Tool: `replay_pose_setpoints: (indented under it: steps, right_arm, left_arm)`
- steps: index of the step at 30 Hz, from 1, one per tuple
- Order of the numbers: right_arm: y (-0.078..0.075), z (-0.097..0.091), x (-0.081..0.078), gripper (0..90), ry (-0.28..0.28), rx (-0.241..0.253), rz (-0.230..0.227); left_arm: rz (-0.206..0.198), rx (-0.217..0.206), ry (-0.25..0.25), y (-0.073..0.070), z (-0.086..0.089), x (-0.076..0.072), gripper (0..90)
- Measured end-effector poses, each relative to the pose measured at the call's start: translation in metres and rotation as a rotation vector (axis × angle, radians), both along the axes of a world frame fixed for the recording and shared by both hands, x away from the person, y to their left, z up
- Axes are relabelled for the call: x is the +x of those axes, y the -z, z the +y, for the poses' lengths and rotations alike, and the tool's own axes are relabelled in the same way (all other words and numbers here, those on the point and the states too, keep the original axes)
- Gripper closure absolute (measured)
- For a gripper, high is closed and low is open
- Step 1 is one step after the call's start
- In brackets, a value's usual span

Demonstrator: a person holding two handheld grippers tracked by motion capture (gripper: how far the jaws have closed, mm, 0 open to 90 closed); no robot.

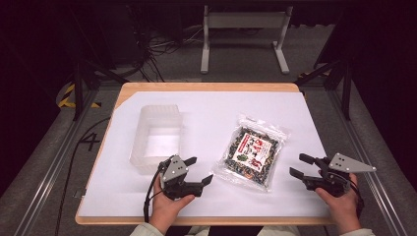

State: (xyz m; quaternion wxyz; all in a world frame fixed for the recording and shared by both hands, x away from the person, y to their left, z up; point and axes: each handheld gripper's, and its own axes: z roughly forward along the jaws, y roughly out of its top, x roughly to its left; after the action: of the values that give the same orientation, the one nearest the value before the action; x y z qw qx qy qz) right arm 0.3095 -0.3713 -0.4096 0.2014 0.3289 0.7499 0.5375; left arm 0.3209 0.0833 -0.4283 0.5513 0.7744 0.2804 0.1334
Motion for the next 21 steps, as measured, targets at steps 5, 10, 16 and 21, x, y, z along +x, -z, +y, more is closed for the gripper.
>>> replay_pose_setpoints:
  steps: [5, 10, 16, 21]
  right_arm:
    - [0.0002, 0.0037, -0.0006, 30.3, -0.015, 0.000, -0.007]
    - [-0.0005, 0.0025, 0.0000, 28.9, -0.008, 0.011, -0.026]
    - [-0.0005, 0.0048, 0.0018, 29.2, -0.013, 0.012, -0.037]
    - [-0.0022, 0.0054, 0.0078, 29.7, -0.010, 0.022, -0.022]
  left_arm:
    - [0.000, -0.043, 0.022, 0.0026, -0.0024, -0.0020, 19.4]
    - [-0.018, -0.087, 0.034, 0.0065, -0.0038, -0.0020, 18.4]
    - [-0.021, -0.087, 0.022, 0.0076, -0.0035, -0.0018, 18.9]
    - [-0.024, -0.069, 0.016, 0.0080, -0.0040, -0.0009, 19.1]
